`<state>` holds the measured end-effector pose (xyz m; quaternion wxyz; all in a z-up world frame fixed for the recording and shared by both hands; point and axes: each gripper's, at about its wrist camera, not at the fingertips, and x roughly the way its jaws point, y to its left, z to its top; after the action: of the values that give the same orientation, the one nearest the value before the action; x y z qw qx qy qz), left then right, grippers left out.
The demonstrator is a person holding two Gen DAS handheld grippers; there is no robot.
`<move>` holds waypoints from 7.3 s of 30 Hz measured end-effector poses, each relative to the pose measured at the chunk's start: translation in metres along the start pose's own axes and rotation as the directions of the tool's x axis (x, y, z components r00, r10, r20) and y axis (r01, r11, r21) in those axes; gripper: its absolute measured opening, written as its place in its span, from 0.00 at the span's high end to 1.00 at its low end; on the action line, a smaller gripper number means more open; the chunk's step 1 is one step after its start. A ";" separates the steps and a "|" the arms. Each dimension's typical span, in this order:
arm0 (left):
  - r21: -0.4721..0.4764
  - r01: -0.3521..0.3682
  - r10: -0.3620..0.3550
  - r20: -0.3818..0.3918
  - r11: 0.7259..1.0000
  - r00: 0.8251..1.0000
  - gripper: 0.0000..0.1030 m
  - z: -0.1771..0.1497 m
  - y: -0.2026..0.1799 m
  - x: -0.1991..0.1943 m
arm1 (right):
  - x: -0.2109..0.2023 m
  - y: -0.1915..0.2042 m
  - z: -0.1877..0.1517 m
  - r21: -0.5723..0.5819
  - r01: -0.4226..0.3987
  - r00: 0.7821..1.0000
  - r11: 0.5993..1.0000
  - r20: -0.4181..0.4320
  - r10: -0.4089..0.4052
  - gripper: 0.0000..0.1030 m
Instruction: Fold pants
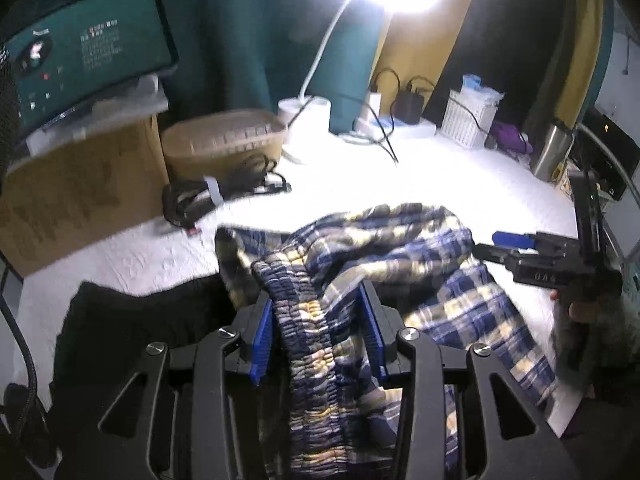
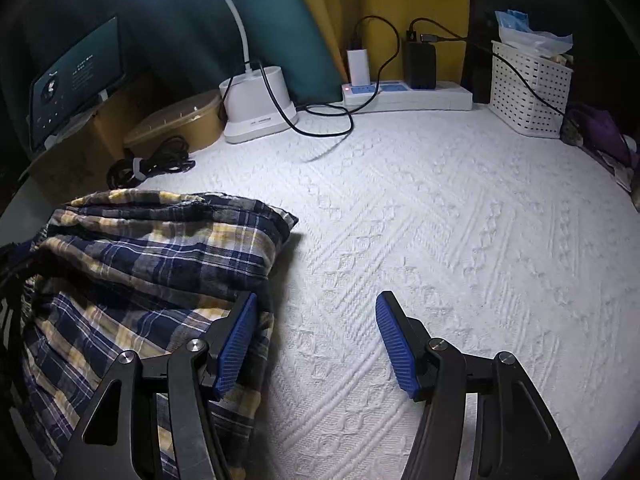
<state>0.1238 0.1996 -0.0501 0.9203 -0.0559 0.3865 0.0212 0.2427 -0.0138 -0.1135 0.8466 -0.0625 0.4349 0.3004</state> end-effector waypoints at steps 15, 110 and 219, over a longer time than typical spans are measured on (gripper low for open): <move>-0.008 -0.038 0.037 -0.052 0.999 0.998 0.61 0.011 0.016 0.033 | 0.011 0.002 0.018 0.000 -0.021 1.000 1.000 0.008 0.021 0.39; 0.034 -0.095 0.094 0.041 0.995 0.995 0.38 -0.087 -0.041 -0.067 | -0.104 0.033 -0.133 -0.071 0.037 0.999 0.997 0.013 -0.036 0.37; 0.046 -0.025 -0.016 0.733 0.999 0.680 0.01 -0.064 -0.159 -0.259 | -0.421 0.053 -0.148 0.087 0.443 0.607 0.892 0.703 -0.370 0.05</move>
<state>-0.0899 0.0348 0.1037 0.9992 -0.0178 -0.0136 0.0339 -0.0762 -0.2164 0.1301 0.9886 -0.0810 0.0383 0.1212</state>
